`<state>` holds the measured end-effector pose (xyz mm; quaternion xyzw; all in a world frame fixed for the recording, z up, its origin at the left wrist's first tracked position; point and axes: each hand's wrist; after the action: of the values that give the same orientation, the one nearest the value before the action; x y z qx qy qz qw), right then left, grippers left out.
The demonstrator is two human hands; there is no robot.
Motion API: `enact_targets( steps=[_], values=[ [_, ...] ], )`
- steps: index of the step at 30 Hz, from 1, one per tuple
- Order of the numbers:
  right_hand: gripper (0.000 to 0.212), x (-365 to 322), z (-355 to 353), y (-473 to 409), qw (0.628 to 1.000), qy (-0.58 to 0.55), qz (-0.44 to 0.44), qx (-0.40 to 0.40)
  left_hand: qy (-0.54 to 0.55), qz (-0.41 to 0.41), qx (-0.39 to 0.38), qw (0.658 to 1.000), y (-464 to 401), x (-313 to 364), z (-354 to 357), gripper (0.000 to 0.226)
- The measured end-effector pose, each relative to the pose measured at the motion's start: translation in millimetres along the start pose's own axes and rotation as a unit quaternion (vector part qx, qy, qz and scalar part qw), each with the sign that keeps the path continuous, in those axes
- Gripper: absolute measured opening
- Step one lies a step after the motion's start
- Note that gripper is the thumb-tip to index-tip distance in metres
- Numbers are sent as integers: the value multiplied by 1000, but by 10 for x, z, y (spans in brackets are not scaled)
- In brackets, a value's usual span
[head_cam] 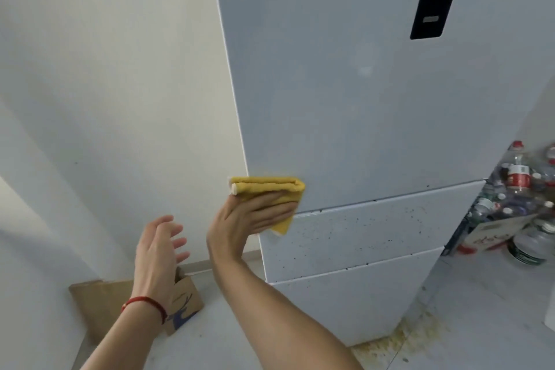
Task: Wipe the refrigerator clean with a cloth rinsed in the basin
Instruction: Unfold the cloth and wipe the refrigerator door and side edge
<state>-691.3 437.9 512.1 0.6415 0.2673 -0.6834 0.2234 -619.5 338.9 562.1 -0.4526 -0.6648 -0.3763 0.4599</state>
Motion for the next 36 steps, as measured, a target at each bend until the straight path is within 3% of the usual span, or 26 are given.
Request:
enact_targets(
  steps=[3, 6, 9, 11, 14, 23, 27, 32, 36],
  values=[
    [81, -95, -105, 160, 1000, -9, -11, 2, -18, -11, 27, 999, -1, -28, 41, 27],
    [77, 65, -542, -235, 994, 33, -105, -2, -37, 39, 30, 998, 109, 89, 284, 23],
    [94, 72, -1138, -1050, 993, 1, -75, 96, -27, 63, 50, 996, 246, 183, 651, 16],
    [96, 56, -1603, -1561, 991, -5, -68, 115, 4, 61, 100, 993, 350, 196, 847, 11],
    [103, 100, -2310, -2206, 991, -1, -62, 117, 34, 80, 104, 991, 571, 165, 1211, 20],
    [87, -2, -3532, -3349, 984, -48, 18, 171, -71, 84, 120, 987, 602, -26, 1456, 21],
    [84, 8, -3403, -3268, 978, -71, 50, 192, -136, 73, 78, 985, 558, -62, 1406, 39],
    [82, 91, -2552, -2302, 992, -53, 13, 113, -173, 77, -38, 981, 332, -133, 1413, 53],
    [71, 281, -1851, -1495, 998, 1, -53, 44, -155, 74, -46, 984, 224, -165, 1422, 47]
  ],
)
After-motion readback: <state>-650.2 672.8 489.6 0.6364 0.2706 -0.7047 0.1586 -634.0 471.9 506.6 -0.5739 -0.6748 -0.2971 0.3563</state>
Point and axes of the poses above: each hand's wrist, its own y-axis away from the middle knuckle, its own z-axis out of the palm, x = y × z, and after that the axes turned 10 degrees about -y, right-handed
